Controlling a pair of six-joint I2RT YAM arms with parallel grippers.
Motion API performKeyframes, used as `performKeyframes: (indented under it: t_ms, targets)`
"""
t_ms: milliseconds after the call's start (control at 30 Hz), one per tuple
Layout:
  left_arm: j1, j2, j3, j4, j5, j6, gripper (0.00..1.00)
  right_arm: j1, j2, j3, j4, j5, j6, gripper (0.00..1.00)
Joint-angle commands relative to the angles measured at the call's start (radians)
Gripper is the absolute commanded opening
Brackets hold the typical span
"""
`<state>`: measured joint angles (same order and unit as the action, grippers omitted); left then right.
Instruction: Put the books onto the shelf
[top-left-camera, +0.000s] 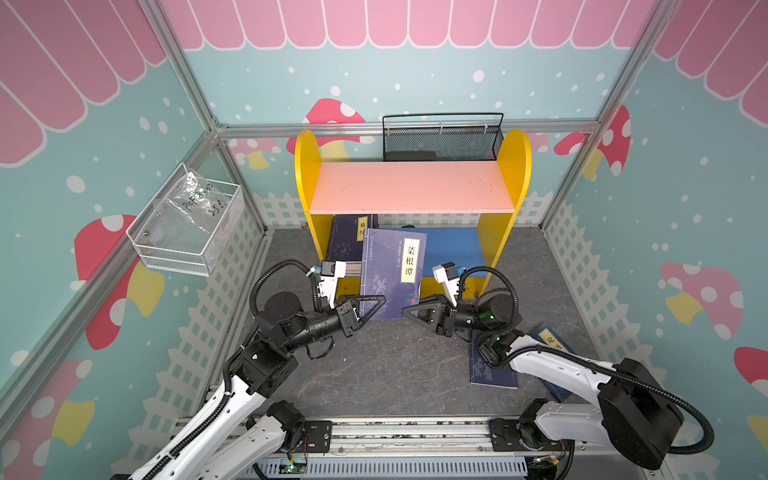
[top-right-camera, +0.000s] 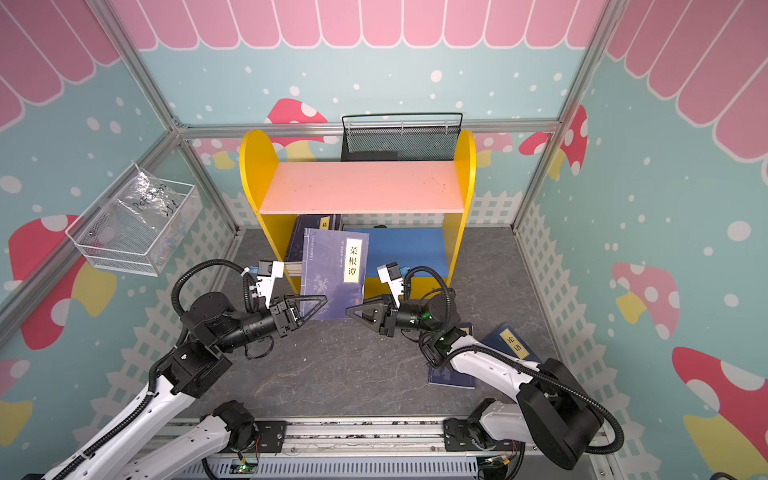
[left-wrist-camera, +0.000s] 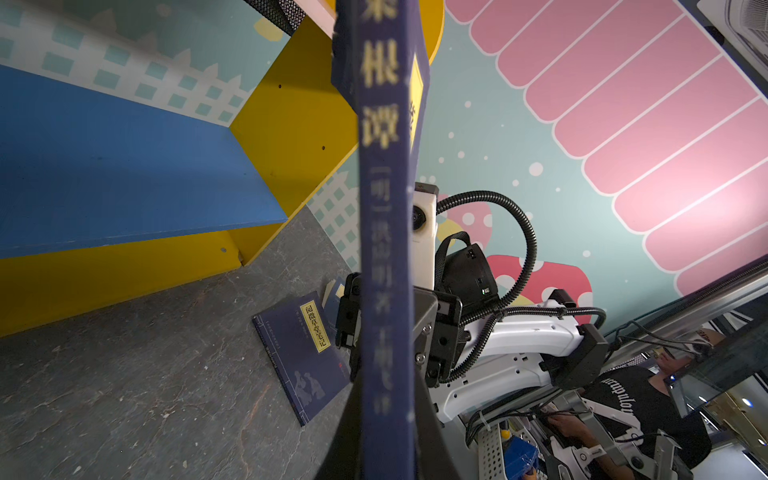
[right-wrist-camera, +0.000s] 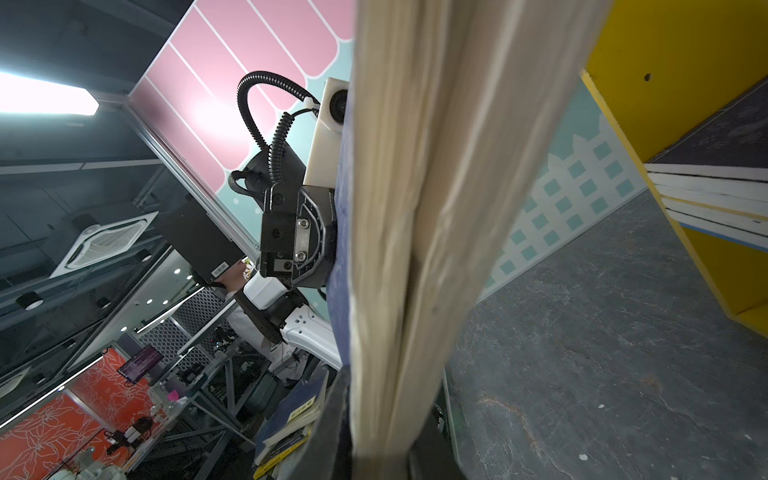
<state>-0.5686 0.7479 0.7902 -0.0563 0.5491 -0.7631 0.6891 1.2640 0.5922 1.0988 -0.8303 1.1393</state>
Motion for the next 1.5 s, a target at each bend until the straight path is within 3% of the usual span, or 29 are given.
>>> performKeyframes:
  t_ms: [0, 167, 233, 333, 500, 600, 767, 867, 1000, 1267, 1467]
  targets:
    - [0.007, 0.002, 0.007, 0.058, 0.04, -0.005, 0.08, 0.012, 0.008, -0.015, 0.029, 0.018, 0.03, 0.14]
    - [0.014, -0.028, 0.054, -0.112, -0.075, 0.076, 0.64, 0.012, -0.025, -0.009, -0.093, 0.098, -0.003, 0.05]
    - [0.017, -0.048, 0.09, -0.227, -0.167, 0.121, 0.75, 0.012, -0.051, 0.002, -0.187, 0.14, -0.051, 0.05]
    - [0.022, -0.069, 0.147, -0.398, -0.345, 0.168, 0.84, 0.012, -0.08, 0.017, -0.287, 0.191, -0.082, 0.05]
    - [0.022, -0.105, 0.206, -0.606, -0.658, 0.196, 0.87, 0.012, -0.064, 0.018, -0.331, 0.227, -0.075, 0.05]
    - [0.021, -0.147, 0.21, -0.658, -0.746, 0.207, 0.88, 0.012, -0.04, 0.021, -0.325, 0.243, -0.078, 0.05]
    - [0.021, -0.218, 0.201, -0.681, -0.791, 0.22, 0.91, 0.008, 0.047, 0.175, -0.46, 0.263, -0.254, 0.05]
    - [0.021, -0.235, 0.195, -0.697, -0.8, 0.212, 0.91, 0.001, 0.121, 0.255, -0.472, 0.263, -0.283, 0.05]
    - [0.021, -0.252, 0.184, -0.716, -0.801, 0.185, 0.91, -0.013, 0.226, 0.342, -0.485, 0.289, -0.266, 0.04]
    - [0.022, -0.296, 0.176, -0.74, -0.809, 0.169, 0.91, -0.045, 0.392, 0.489, -0.419, 0.23, -0.211, 0.04]
    - [0.021, -0.315, 0.173, -0.756, -0.824, 0.169, 0.91, -0.073, 0.468, 0.487, -0.192, 0.133, -0.106, 0.04]
